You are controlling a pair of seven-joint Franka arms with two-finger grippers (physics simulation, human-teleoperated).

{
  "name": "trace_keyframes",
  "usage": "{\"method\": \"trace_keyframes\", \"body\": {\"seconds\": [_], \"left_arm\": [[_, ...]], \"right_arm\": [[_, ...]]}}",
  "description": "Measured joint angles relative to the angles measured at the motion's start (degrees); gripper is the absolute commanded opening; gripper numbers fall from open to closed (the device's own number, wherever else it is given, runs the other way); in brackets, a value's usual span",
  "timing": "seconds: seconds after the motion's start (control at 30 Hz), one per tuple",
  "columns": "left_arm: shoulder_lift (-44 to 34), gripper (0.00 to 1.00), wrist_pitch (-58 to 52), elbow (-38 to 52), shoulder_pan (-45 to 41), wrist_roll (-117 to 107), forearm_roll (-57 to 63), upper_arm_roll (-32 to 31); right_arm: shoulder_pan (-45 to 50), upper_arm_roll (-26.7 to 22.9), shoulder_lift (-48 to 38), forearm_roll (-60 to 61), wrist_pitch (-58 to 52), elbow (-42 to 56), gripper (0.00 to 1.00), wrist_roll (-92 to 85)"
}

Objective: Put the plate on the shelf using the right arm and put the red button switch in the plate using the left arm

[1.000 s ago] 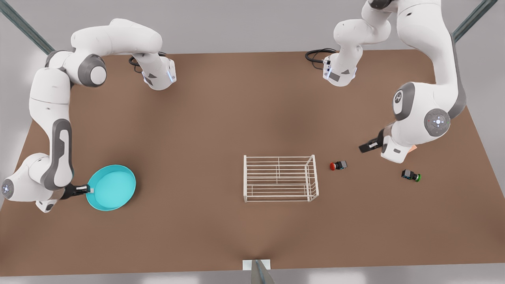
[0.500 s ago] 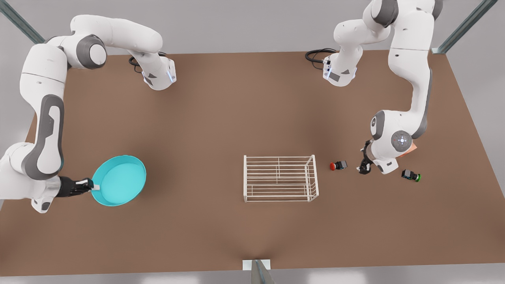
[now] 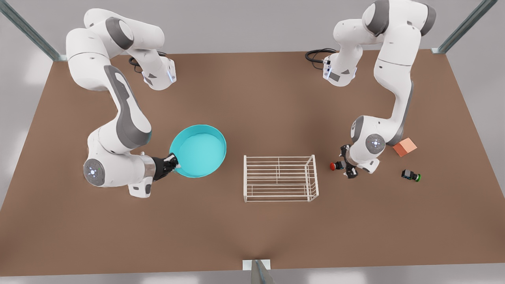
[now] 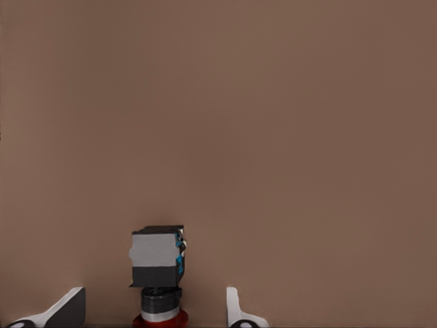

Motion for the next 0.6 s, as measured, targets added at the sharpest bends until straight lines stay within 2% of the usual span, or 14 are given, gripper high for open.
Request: {"method": "trace_keyframes", "body": {"seconds": [0.47,0.6], "left_arm": [[3.5,1.0,7.1,-2.0,-1.0,-13.2,3.0,0.3],[4.4,1.0,8.2,-2.0,-1.0,-15.4,4.0,0.4]], "right_arm": [[18.1,-0.1,5.5,0.0,18.2,0.0,0.16,24.7],[21.8,-1.7,8.7,0.0,23.4,0.0,0.16,30.3]]}}
